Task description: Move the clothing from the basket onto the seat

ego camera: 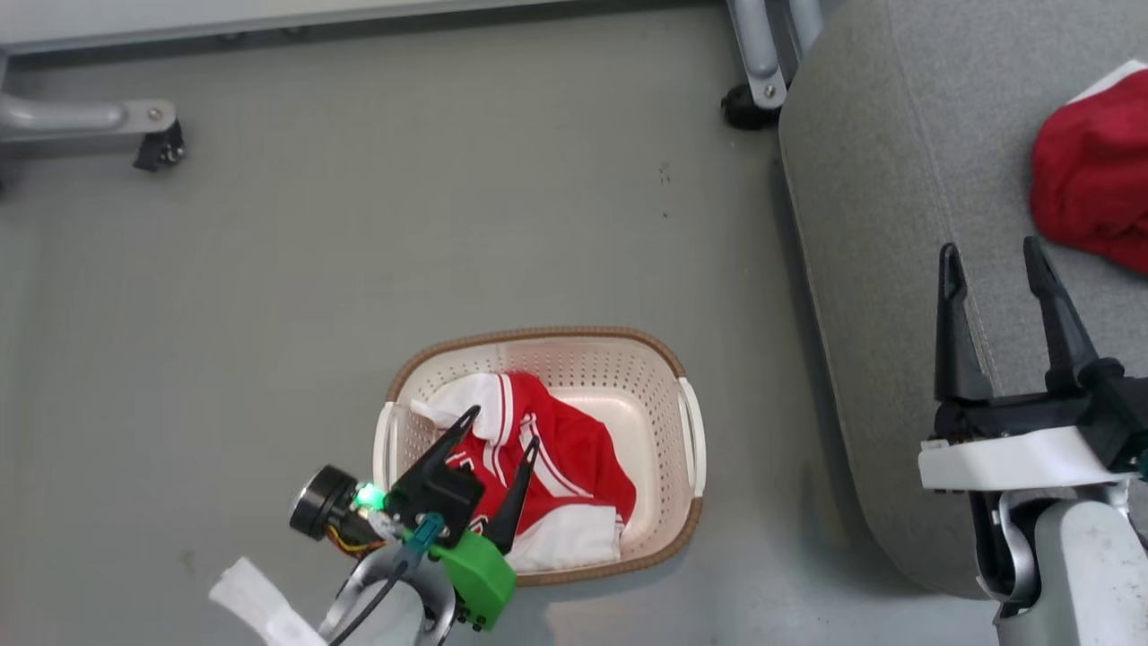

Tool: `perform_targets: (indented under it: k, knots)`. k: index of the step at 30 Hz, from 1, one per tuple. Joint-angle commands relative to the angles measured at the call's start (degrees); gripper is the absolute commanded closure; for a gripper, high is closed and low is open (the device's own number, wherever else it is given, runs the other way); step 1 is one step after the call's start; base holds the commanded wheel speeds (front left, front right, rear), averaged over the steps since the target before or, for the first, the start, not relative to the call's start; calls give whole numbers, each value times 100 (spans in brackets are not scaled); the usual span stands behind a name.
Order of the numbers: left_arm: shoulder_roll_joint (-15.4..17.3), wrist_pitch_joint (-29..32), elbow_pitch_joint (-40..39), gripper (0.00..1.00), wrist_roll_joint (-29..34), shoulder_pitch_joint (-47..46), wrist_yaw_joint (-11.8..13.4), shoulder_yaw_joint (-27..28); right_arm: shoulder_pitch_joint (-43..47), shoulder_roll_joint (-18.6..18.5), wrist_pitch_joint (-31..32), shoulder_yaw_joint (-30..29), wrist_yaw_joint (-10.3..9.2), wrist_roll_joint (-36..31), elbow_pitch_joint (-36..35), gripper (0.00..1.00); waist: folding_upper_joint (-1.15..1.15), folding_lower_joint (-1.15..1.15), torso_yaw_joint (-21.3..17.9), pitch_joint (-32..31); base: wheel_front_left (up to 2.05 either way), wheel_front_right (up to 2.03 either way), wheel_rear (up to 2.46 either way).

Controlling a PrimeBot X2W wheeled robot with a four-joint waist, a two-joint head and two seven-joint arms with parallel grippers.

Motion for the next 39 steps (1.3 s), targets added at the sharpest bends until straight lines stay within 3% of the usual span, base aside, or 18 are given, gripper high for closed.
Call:
perform_targets:
  k: [1, 8, 20, 28, 36, 39]
  knots:
    - [68, 19, 258, 0, 101, -343, -61, -137, -159, -4, -17, -32, -8, 18, -54, 0, 0, -1, -252, 814, 0, 0, 0]
    - [169, 212, 1611, 0, 310, -1601, -153, -782, -570, 16, -17, -50, -8, 12, -255, 0, 0, -1, -535, 1615, 0, 0, 0]
    - [406, 862, 3230, 0, -586, -3139, -162, -3295, -1175, 82, -17, 133, -8, 436, -416, 0, 0, -1, -1187, 2733, 0, 0, 0]
    - [825, 1611, 3220, 0, -1757, -3641, -156, -4640, -1356, 81, -17, 267, -8, 871, -499, 0, 0, -1, -1465, 3179, 0, 0, 0]
    - [1283, 2413, 3009, 0, -1920, -3899, -156, -4884, -1455, 81, -17, 431, -8, 1079, -576, 0, 0, -1, -1675, 3495, 0, 0, 0]
    - [1411, 2739, 2886, 0, -1716, -3948, -156, -4883, -1511, 81, -17, 460, -8, 1146, -605, 0, 0, -1, -1749, 3601, 0, 0, 0]
